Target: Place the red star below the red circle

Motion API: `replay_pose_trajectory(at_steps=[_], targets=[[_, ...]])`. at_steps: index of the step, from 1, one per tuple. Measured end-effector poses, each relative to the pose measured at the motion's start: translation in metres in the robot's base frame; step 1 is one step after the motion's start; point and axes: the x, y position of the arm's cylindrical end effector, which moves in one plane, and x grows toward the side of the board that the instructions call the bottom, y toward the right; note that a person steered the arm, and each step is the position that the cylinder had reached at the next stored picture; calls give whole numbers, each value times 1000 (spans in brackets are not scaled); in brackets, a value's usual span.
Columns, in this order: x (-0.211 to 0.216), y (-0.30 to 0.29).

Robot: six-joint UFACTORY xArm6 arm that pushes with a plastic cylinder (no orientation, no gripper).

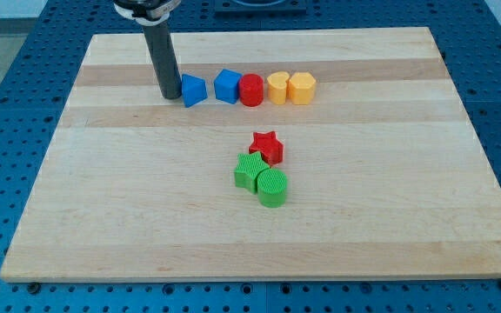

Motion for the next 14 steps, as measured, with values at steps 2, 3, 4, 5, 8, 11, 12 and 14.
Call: replay_pose_trajectory(at_steps=[2,3,4,5,8,11,12,14], targets=[[0,7],[0,22],[10,-6],[46,-34],[55,-34],[188,5],[201,75],[219,128]])
